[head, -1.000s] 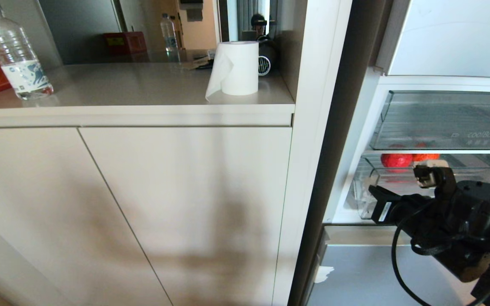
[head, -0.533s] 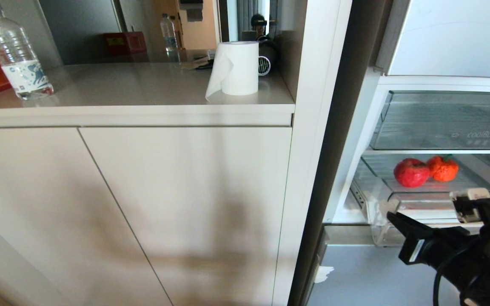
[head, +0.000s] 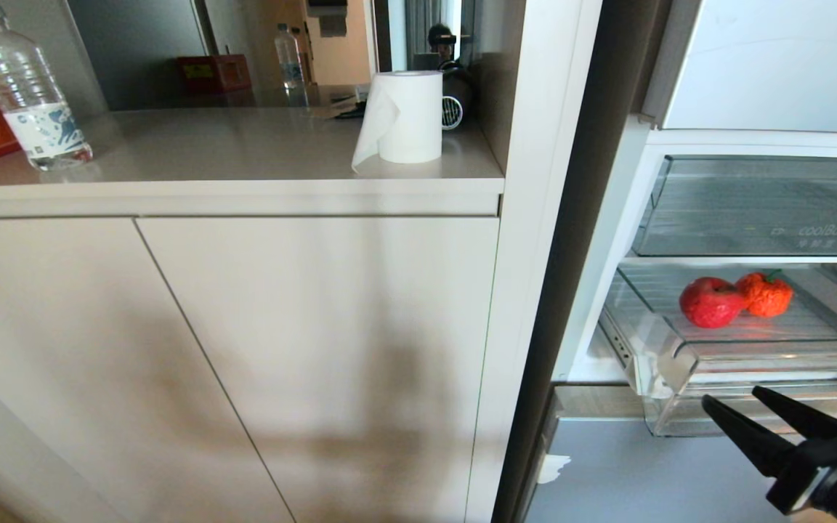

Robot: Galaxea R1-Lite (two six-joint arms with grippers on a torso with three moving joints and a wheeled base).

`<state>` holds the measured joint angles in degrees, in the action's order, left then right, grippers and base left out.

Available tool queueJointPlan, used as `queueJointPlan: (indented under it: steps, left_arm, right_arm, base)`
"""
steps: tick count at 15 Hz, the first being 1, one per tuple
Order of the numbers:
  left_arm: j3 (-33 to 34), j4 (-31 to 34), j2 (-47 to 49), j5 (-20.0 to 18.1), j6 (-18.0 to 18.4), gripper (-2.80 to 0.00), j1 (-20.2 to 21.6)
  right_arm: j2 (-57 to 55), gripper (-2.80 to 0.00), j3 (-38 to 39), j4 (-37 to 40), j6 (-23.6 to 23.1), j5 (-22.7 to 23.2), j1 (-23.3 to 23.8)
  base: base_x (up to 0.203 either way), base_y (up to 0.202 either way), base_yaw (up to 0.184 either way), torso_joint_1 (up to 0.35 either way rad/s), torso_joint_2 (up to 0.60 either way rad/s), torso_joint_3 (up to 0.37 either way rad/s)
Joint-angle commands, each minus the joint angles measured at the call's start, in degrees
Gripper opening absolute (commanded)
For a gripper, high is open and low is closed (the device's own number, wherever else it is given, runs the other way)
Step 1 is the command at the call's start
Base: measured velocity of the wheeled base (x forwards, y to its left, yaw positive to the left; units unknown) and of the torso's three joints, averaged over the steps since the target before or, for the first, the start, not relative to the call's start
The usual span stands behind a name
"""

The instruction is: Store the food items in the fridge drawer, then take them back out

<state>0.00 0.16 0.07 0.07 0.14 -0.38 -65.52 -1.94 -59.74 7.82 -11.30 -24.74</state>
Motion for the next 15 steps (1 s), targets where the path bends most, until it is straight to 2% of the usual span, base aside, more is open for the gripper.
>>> queueJointPlan:
  steps: [1, 3, 5, 6, 10, 15]
  left_arm:
    - [0.00, 0.02, 0.01, 0.01, -0.04, -2.80, -0.05]
    - [0.00, 0.02, 0.01, 0.01, -0.03, -2.80, 0.03]
    - [0.00, 0.01, 0.01, 0.01, 0.03, -2.80, 0.02]
    - [0.00, 0.02, 0.01, 0.01, 0.01, -2.80, 0.03]
    - [0.00, 0.02, 0.01, 0.01, -0.01, -2.80, 0.03]
    - [0.00, 0.02, 0.01, 0.01, -0.02, -2.80, -0.06]
  right_arm:
    - [14.81, 0.00, -3.41, 12.75, -0.45, -0.25, 0.04]
    - [25.87, 0.00, -14.30, 37.17, -0.75, -0.75, 0.26]
    - [29.57, 0.00, -26.31, 53.50, -0.48, -2.02, 0.54]
    - [28.51, -2.80, -29.26, 55.98, -0.50, -3.46, 0.87]
    - [10.28, -2.80, -33.72, 58.53, -0.63, -7.22, 2.32]
    - [-8.91, -2.80, -41.24, 52.41, -1.02, -8.34, 7.69]
  base:
    - [0.000, 0.000, 0.000, 0.000, 0.00, 0.000]
    - [0.000, 0.000, 0.000, 0.000, 0.00, 0.000]
    - [0.000, 0.000, 0.000, 0.000, 0.00, 0.000]
    - [0.000, 0.000, 0.000, 0.000, 0.00, 0.000]
    - [0.000, 0.000, 0.000, 0.000, 0.00, 0.000]
    - [0.000, 0.000, 0.000, 0.000, 0.00, 0.000]
